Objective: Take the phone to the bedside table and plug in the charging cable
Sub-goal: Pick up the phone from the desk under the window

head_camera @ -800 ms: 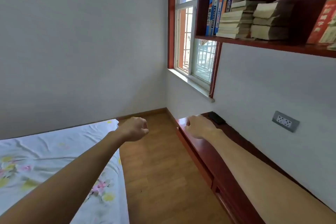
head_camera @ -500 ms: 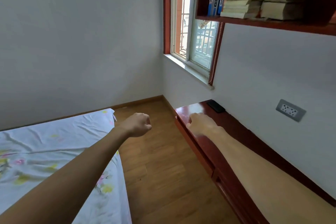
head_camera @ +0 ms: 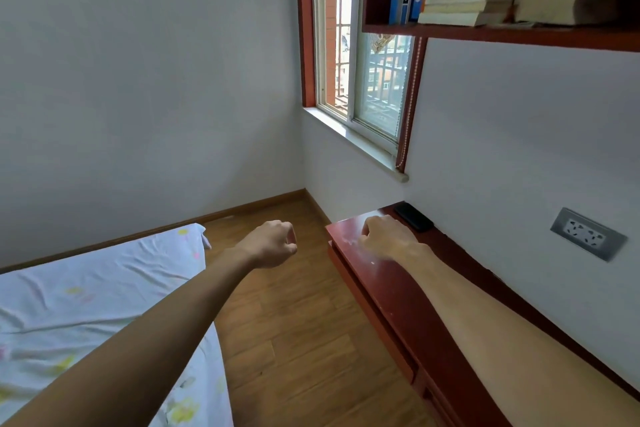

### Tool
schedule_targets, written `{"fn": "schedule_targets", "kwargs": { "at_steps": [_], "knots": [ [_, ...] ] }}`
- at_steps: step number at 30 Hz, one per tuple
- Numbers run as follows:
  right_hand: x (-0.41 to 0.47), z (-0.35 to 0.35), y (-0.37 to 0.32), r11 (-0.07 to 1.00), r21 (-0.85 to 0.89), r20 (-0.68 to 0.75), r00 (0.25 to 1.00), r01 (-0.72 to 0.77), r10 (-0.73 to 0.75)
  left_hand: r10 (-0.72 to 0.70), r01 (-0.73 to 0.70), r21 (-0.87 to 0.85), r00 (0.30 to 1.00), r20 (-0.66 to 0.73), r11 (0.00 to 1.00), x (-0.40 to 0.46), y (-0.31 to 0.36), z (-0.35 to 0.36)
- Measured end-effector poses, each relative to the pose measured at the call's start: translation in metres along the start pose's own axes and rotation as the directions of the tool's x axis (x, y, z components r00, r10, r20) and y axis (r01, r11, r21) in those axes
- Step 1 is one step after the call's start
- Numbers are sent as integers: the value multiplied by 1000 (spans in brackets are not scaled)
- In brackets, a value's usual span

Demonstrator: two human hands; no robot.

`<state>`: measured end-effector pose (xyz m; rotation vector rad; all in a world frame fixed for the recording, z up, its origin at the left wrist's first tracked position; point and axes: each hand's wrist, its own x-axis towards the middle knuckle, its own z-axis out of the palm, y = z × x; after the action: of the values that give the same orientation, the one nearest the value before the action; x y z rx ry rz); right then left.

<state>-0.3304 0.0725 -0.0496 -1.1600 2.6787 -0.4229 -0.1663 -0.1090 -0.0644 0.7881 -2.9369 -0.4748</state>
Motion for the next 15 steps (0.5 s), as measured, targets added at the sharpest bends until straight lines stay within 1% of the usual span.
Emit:
{"fn": "schedule_targets", "kwargs": {
  "at_steps": [4, 8, 12, 15],
  "knots": [
    [53, -1, 26, 997, 68, 3, 999, -35, 34, -39, 39, 12, 998, 44, 999, 61, 2, 0],
    [104, -1, 62, 985, 156, 15, 997, -76, 75, -33, 30, 39, 996, 79, 999, 121, 10, 9],
    [148, 10, 89, 982, 118, 53, 989, -146, 141, -3, -12, 84, 984, 177, 996, 172, 18, 27],
    [182, 28, 98, 980, 92, 92, 981, -177, 169, 15, -34, 79, 974, 224, 996, 215, 14, 39]
  ]
}}
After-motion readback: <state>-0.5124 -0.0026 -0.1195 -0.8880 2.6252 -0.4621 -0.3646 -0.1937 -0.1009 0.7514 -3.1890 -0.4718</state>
